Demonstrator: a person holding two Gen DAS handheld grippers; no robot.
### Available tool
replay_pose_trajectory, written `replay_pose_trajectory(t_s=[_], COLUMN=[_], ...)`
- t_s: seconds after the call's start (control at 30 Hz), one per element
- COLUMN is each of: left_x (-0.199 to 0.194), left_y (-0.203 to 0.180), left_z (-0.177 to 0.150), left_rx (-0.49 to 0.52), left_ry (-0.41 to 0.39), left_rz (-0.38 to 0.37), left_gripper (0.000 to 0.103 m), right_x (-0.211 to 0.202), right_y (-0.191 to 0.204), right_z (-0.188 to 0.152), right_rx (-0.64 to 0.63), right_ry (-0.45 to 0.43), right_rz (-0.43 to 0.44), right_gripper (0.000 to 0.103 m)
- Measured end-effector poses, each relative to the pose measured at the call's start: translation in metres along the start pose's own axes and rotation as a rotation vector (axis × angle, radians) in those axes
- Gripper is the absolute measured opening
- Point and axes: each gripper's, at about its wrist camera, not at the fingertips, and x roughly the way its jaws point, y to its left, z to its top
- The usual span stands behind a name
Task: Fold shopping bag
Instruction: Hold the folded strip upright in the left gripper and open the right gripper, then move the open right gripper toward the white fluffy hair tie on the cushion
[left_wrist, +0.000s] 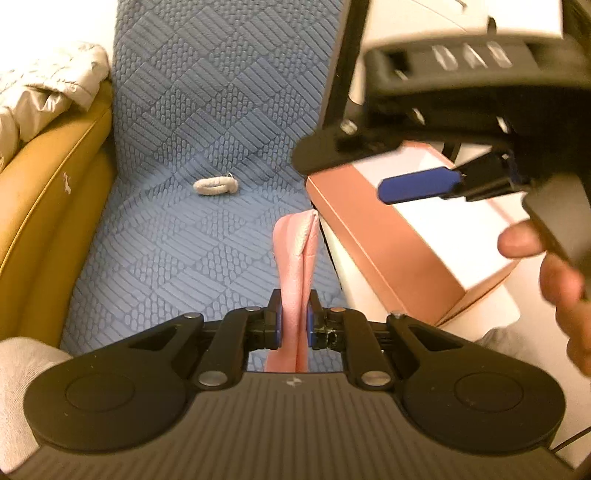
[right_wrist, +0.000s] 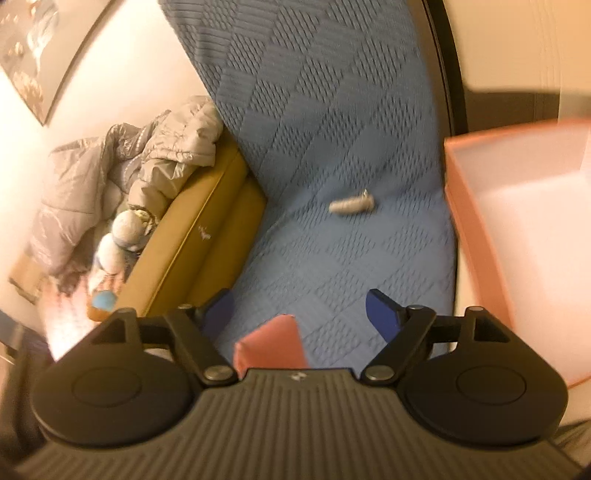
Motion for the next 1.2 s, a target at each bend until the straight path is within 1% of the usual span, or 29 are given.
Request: replay_pose_trajectory(t_s=[0.17, 0.3, 0.47, 0.57, 0.7, 0.83, 1.03, 1.1, 1.2], left_x=[-0.003, -0.005, -0.003, 0.004, 0.016, 0.031, 0.059, 0.064, 0.069], left_y=[0.015, 0.025, 0.033, 0.038, 0.051, 0.058, 0.072, 0.075, 0.080], left_z=[0.016, 0.023, 0.024, 0.027, 0.030, 0.032, 0.025, 0.022, 0.023], left_rx=[-0.059, -0.092, -0.100, -0.093, -0.115, -0.105, -0.141, -0.151, -0.160], left_ry=[0.009, 0.012, 0.013, 0.011, 0.024, 0.035, 0.065, 0.068, 0.064], left_rz=[0.004, -0.005, -0.006, -0.011, -0.020, -0.014, -0.008, -0.005, 0.006], left_gripper=[0.014, 0.015, 0.015, 0.015, 0.015, 0.015, 0.015, 0.015, 0.015], right_x=[-0.001, 0.005, 0.013, 0.014, 0.020, 0.028, 0.040, 0.041, 0.043], right_y=[0.010, 0.015, 0.019, 0.019, 0.017, 0.016, 0.013, 0.012, 0.010], right_z=[0.001, 0.001, 0.001, -0.001, 0.000, 0.001, 0.004, 0.005, 0.009], right_rx=[-0.093, -0.112, -0.117, -0.120, -0.125, -0.166, -0.230, -0.249, -0.233], right_ry=[-0.039, -0.048, -0.048, -0.067, -0.069, -0.067, -0.063, -0.054, -0.028], right_rz=[-0.070, -0.099, -0.134, -0.153, -0.183, -0.216, -0.238, -0.258, -0.277], right_gripper=[0.080, 0.081, 0.081, 0.081, 0.081, 0.081, 0.081, 0.081, 0.080])
